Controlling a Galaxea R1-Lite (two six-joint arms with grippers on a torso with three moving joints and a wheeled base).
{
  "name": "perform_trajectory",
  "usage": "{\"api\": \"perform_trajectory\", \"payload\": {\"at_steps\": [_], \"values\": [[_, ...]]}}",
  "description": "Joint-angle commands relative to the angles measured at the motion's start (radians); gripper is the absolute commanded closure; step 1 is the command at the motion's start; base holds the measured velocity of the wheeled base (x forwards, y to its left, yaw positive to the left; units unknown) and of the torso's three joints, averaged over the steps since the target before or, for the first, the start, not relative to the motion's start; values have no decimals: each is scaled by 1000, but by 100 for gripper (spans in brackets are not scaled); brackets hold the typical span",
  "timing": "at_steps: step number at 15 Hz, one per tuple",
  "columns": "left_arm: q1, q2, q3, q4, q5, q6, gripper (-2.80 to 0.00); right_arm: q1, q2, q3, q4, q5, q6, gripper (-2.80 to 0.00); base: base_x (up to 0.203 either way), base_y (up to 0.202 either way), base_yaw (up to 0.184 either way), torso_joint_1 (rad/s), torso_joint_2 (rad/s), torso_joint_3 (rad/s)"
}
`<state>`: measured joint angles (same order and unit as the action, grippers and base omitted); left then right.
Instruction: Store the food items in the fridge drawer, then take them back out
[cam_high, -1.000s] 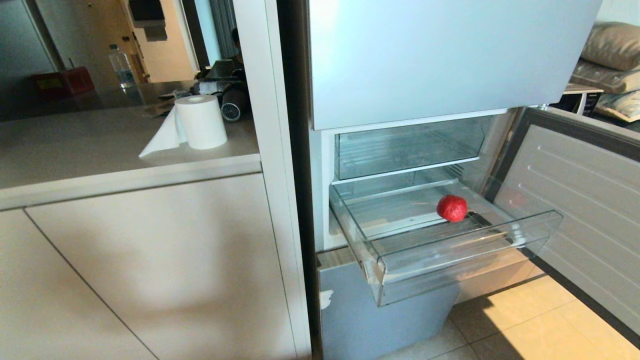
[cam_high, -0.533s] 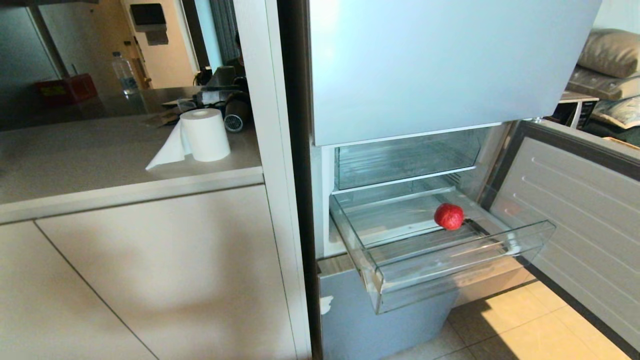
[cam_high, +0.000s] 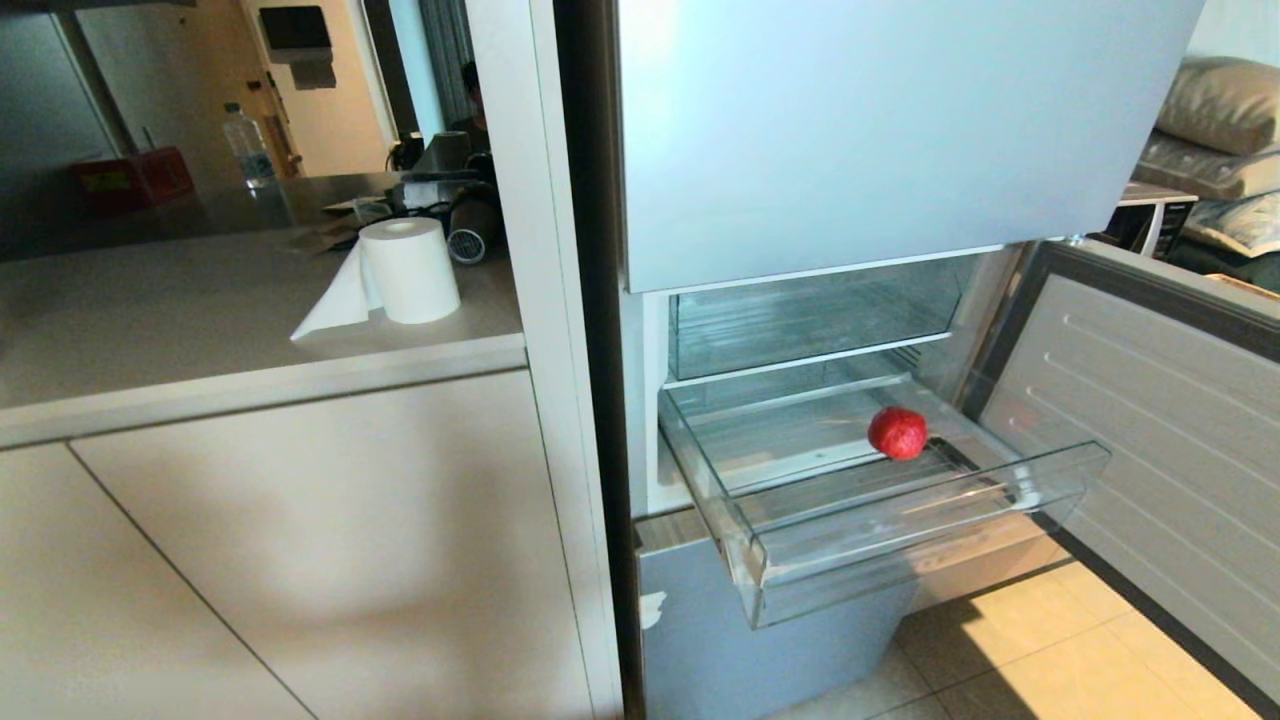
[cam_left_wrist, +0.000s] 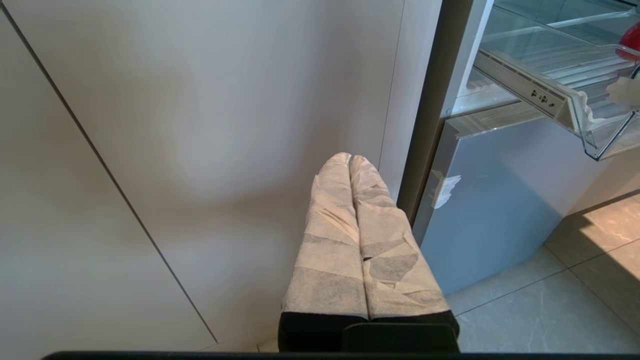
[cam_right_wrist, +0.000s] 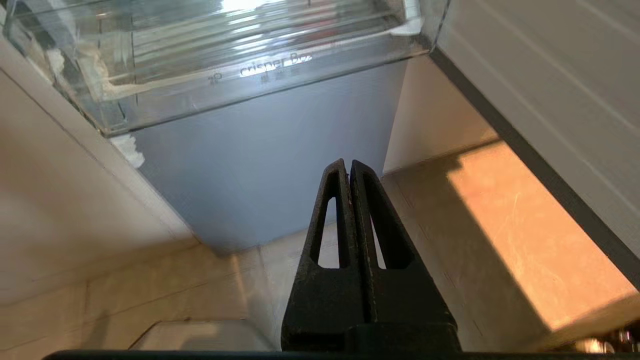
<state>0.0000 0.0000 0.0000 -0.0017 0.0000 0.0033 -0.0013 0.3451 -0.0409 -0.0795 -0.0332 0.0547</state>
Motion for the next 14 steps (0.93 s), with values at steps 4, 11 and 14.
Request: {"api": "perform_trajectory", "payload": {"at_steps": [4,11,14], "values": [[0,0,2,0,0,0,0,2,529,-406,30,36,46,0,0,0,0,0,0,0],[0,1,2,0,0,0,0,3,1144,-839,103,164,82,-280,0,0,0,0,0,0],[0,2,2,0,0,0,0,3,1379,-1070,106,145,120,-280,0,0,0,0,0,0]]}}
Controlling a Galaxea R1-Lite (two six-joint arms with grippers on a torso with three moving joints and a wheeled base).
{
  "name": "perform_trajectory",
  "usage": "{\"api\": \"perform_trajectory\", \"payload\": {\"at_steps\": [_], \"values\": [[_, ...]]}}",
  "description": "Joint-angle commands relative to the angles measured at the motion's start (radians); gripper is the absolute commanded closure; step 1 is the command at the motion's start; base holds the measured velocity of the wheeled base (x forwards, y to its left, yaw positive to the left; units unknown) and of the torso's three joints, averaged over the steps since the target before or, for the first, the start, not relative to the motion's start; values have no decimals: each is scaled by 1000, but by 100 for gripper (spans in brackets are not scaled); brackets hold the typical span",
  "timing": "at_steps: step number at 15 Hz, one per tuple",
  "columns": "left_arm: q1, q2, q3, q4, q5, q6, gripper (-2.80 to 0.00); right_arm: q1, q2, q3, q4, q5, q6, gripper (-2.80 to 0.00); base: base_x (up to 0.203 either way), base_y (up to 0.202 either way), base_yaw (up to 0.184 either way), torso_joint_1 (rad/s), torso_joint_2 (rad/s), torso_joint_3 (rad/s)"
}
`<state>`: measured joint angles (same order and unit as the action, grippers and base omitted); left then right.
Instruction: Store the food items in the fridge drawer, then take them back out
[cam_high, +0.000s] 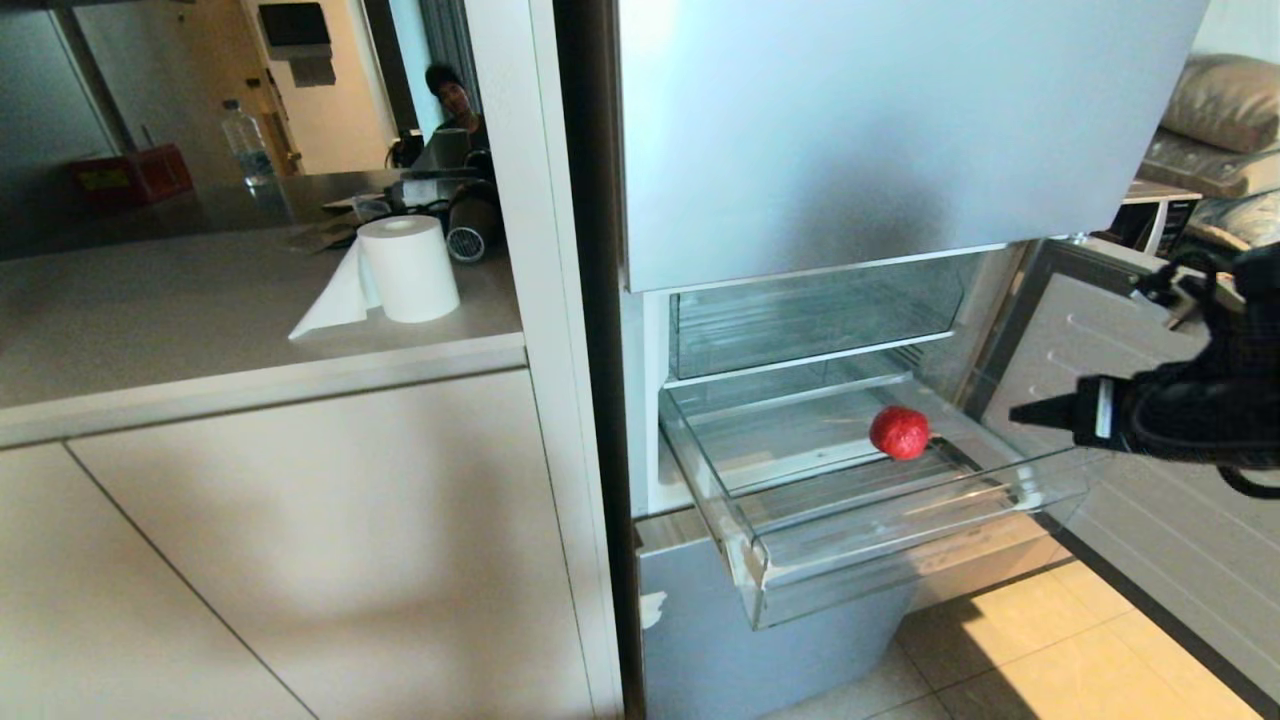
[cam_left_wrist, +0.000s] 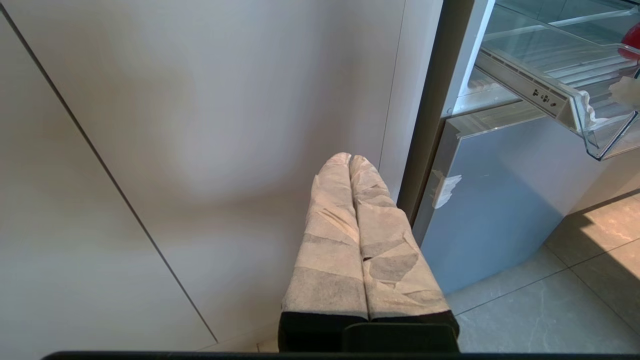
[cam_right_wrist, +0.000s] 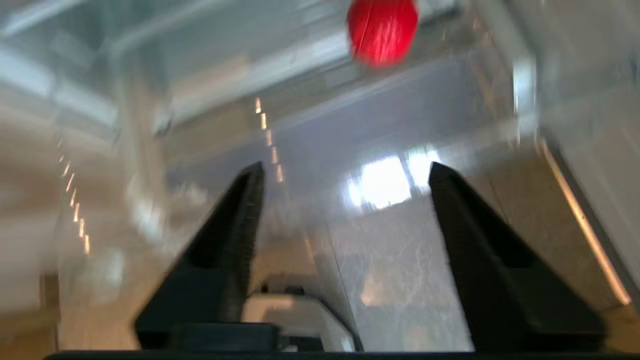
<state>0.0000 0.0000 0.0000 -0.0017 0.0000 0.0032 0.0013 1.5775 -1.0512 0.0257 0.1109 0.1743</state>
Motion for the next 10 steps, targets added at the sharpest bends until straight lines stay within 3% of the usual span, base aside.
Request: {"api": "perform_trajectory", "payload": {"at_steps": [1,5,10], "values": [[0,0,2,0,0,0,0,0,215,-128,1,-12,7,-280,0,0,0,0,0,0],[0,0,2,-1,0,0,0,0,460,-335,7,-128,7,-280,0,0,0,0,0,0],[0,0,2,0,0,0,0,12,677,-593,53,-162,-20,-280,0,0,0,0,0,0]]}}
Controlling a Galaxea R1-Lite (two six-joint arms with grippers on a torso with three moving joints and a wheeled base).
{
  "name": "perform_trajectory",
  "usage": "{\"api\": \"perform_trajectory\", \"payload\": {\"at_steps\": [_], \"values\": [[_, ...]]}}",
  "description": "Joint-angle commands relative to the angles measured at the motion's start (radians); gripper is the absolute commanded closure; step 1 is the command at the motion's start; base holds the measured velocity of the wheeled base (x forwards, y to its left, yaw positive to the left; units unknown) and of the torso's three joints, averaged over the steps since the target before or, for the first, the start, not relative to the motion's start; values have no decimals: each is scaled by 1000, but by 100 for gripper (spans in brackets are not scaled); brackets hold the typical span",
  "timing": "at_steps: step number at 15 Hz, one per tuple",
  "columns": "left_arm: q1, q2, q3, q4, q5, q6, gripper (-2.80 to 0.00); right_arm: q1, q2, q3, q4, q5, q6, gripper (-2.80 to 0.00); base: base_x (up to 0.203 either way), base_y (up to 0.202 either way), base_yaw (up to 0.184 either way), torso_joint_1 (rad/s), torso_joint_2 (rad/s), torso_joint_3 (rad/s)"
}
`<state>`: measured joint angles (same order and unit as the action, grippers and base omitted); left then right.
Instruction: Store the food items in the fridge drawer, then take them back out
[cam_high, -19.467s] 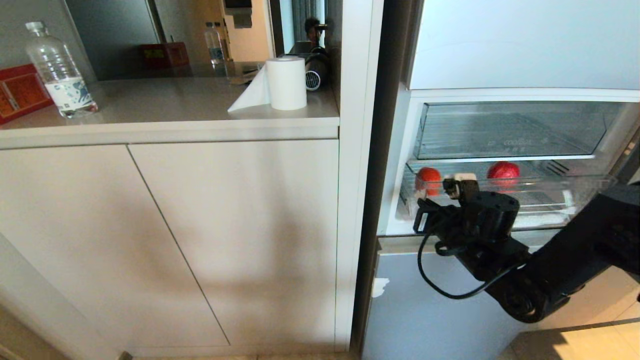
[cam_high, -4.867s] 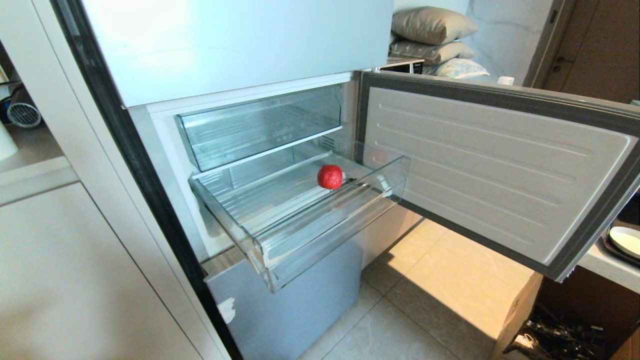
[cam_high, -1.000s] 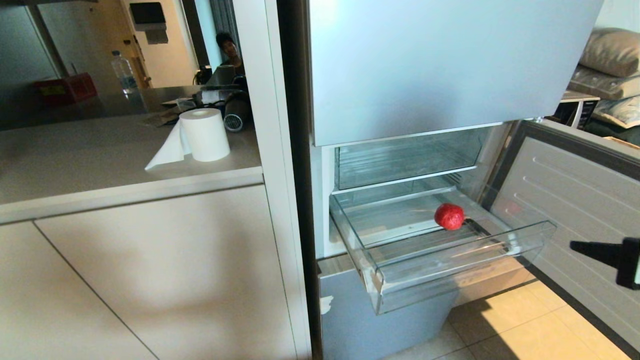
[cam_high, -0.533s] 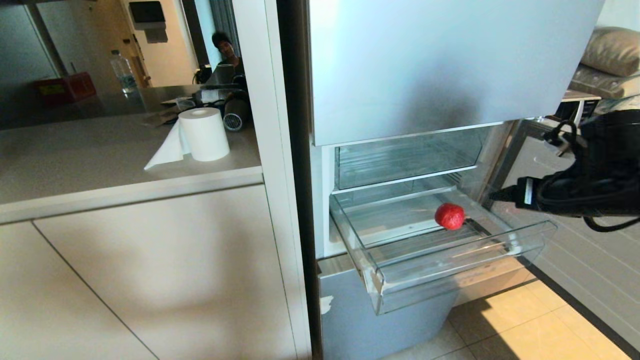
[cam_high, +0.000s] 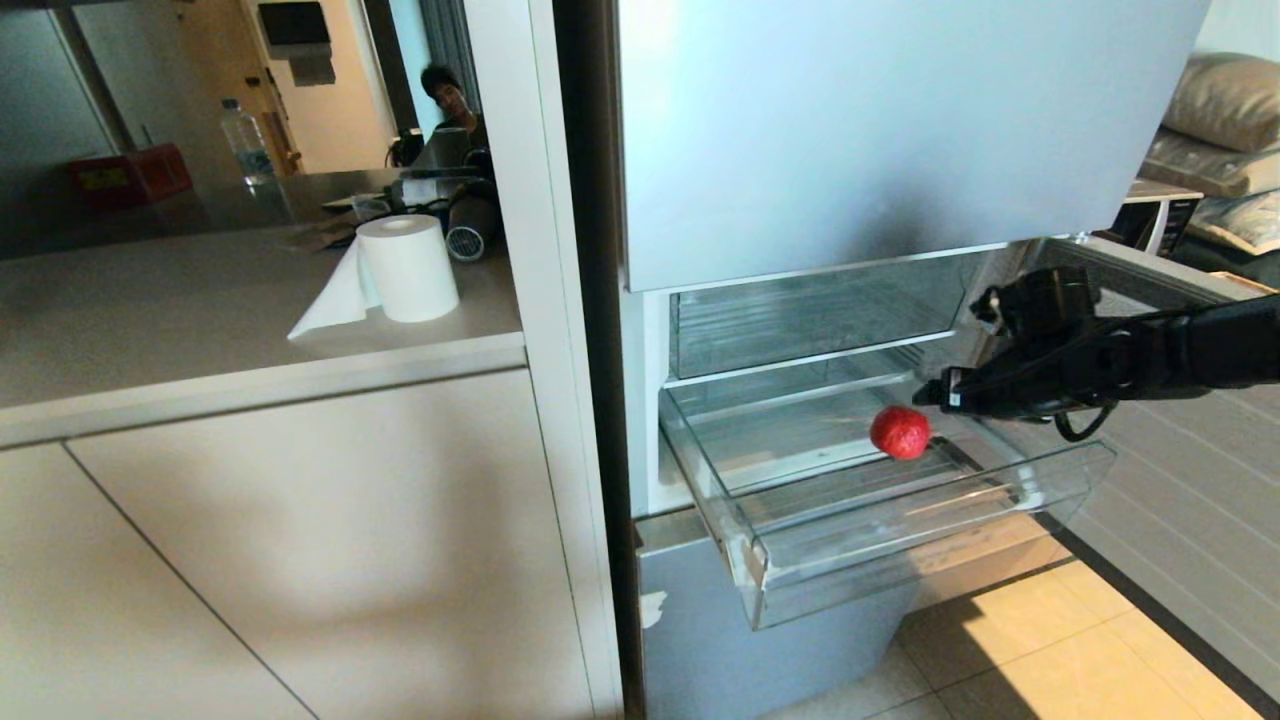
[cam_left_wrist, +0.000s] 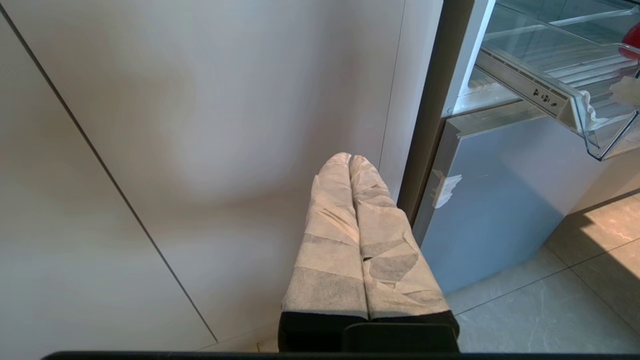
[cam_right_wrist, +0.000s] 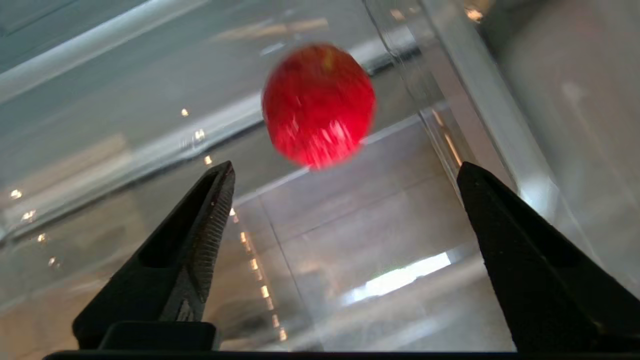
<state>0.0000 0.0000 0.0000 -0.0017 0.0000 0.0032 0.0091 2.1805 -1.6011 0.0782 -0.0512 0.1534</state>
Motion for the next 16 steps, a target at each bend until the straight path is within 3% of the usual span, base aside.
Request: {"api": "perform_trajectory", "payload": {"at_steps": [1,6,11,16], "values": [[0,0,2,0,0,0,0,8,103,-101,34,-1,-2,-280,0,0,0,0,0,0],[0,0,2,0,0,0,0,18,223,-359,262,-3,-54,-280,0,0,0,0,0,0],[0,0,2,0,0,0,0,17,231,-359,258,2,-60,-280,0,0,0,0,0,0],[0,2,2,0,0,0,0,12,261,-359,169,39,-67,-280,0,0,0,0,0,0]]}}
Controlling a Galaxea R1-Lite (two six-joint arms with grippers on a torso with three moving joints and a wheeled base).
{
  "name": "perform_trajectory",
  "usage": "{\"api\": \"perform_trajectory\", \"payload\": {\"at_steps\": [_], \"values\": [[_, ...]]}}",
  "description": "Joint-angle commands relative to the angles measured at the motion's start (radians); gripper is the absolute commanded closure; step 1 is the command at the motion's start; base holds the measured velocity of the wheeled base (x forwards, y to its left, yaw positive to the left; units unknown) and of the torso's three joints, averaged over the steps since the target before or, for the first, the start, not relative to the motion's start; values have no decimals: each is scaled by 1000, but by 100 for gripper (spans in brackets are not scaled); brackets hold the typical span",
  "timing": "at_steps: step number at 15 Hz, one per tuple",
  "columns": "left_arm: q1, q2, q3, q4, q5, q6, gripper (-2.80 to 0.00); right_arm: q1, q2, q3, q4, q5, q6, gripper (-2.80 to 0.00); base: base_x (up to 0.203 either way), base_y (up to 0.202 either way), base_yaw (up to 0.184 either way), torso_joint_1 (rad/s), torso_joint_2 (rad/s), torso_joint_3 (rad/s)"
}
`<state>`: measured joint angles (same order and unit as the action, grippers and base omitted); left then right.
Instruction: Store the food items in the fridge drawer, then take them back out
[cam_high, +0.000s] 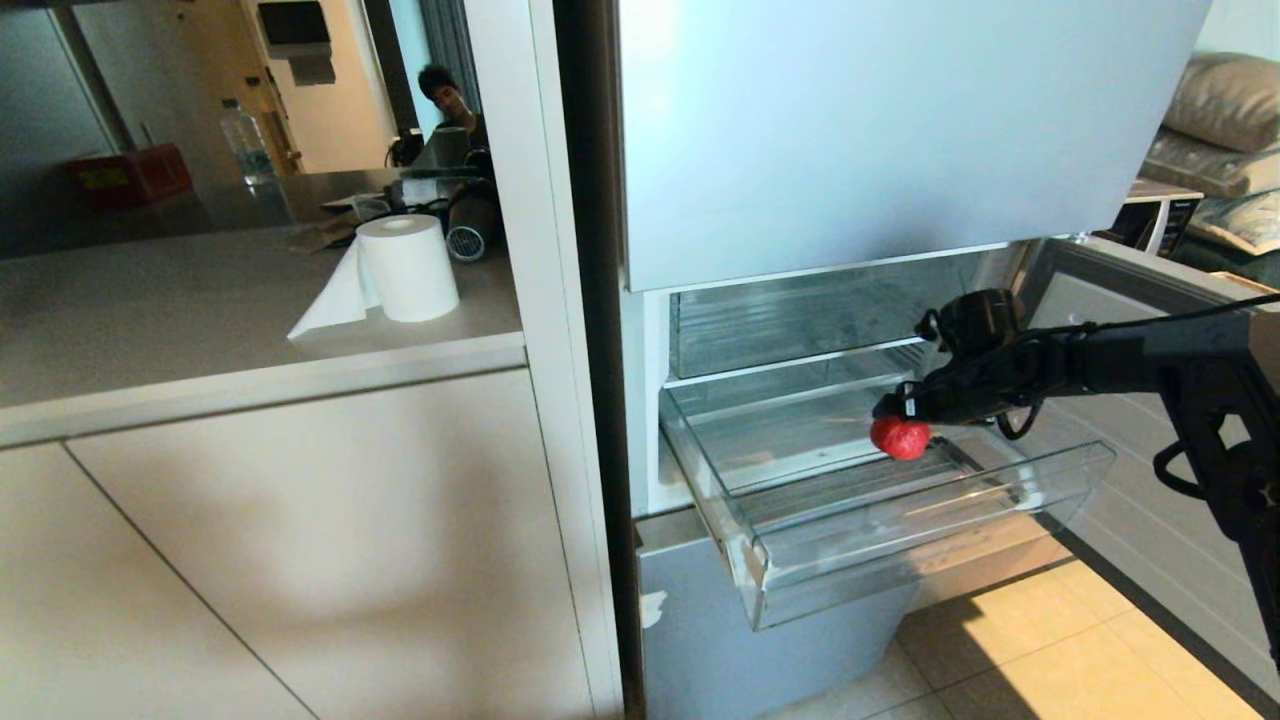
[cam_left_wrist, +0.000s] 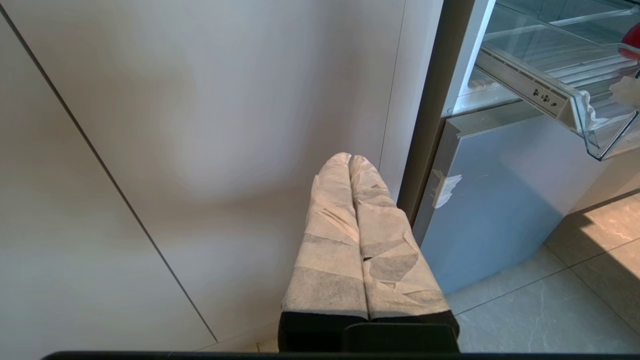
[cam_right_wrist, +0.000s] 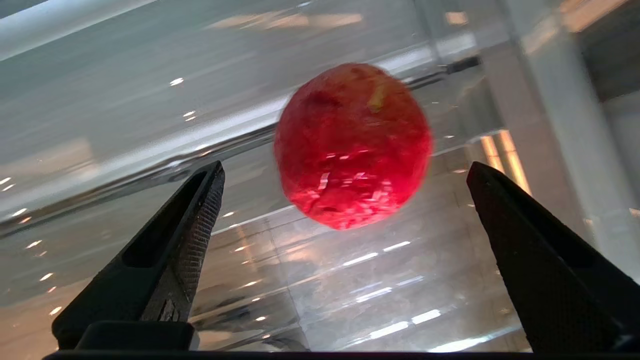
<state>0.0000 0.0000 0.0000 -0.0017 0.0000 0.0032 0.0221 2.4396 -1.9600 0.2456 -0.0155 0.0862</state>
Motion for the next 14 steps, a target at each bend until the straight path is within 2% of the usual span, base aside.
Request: {"api": "perform_trajectory", "payload": {"at_steps": [1,6,8,12,14], "values": [[0,0,2,0,0,0,0,-4,1,0,1,11,-2,-280,0,0,0,0,0,0],[0,2,2,0,0,0,0,-26,3,1,1,18,-3,-280,0,0,0,0,0,0],[0,0,2,0,0,0,0,-35,9,1,1,37,-33,-280,0,0,0,0,0,0],[0,2,2,0,0,0,0,-53,13,1,0,129,-69,-280,0,0,0,0,0,0],[0,0,2,0,0,0,0,-56,44,0,-19,131,-104,-280,0,0,0,0,0,0]]}}
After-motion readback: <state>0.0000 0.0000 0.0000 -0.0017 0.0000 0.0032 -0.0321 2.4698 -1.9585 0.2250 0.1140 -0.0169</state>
